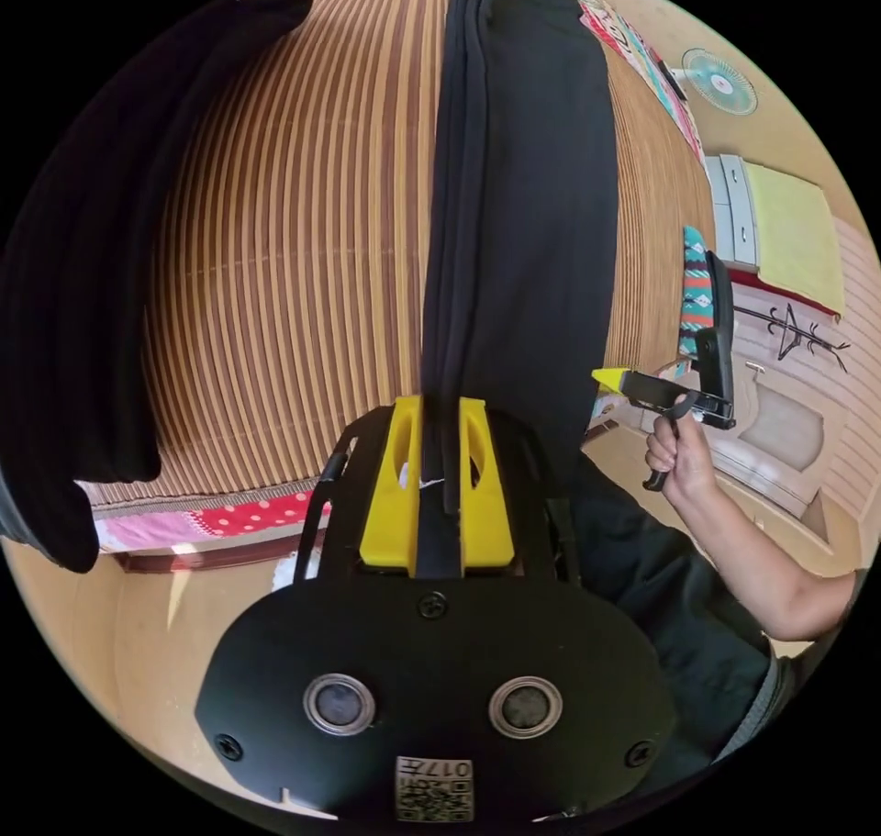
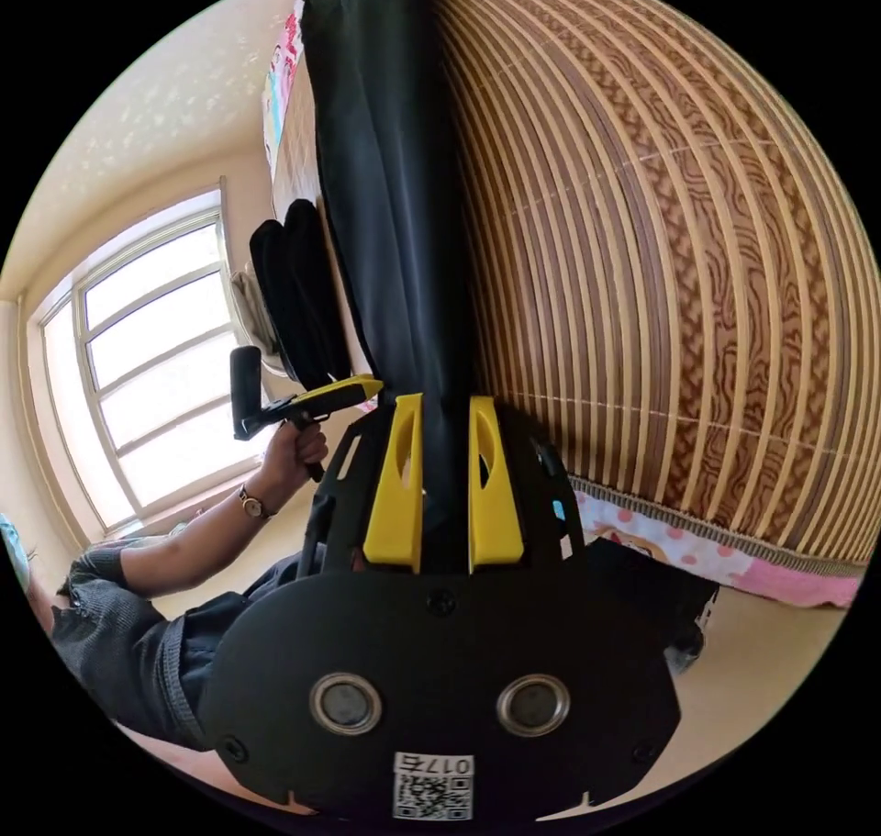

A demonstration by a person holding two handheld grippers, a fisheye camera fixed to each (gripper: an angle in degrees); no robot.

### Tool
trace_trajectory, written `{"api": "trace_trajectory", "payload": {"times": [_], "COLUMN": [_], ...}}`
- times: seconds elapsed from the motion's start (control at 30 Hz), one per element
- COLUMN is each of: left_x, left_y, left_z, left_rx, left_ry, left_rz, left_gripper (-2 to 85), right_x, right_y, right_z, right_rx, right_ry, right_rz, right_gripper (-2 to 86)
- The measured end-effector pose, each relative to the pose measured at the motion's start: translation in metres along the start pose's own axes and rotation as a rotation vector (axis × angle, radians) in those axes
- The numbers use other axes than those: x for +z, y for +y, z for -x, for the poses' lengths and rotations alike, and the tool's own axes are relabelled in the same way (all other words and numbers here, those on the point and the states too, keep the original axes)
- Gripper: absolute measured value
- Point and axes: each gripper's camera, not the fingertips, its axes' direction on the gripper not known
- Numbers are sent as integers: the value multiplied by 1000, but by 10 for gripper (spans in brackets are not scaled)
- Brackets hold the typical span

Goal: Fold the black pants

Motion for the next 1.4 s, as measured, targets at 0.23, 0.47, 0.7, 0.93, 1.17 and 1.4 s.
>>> {"api": "trace_trajectory", "payload": {"times": [0.23, 0.47, 0.7, 0.93, 1.17, 1.4], "left_x": [8, 59, 24, 12, 27, -15], "left_y": [-13, 54, 22, -42, -33, 72], "left_z": [-10, -65, -14, -22, -40, -39], "left_rx": [111, 216, -61, -50, 13, 270], "left_ry": [280, 40, 453, 472, 447, 782], "left_rz": [282, 416, 50, -77, -97, -209], "left_gripper": [39, 26, 112, 116, 51, 41], "right_x": [-2, -34, -112, -111, -78, -106], "right_y": [14, 74, 36, -32, -24, 76], "right_z": [7, -35, -80, -87, -79, -52], "right_rx": [-151, -101, -46, -122, -141, -320], "right_ry": [145, 217, -36, -154, -199, -512], "right_rz": [318, 334, -41, -45, -25, -114], "right_gripper": [42, 84, 123, 128, 42, 17]}}
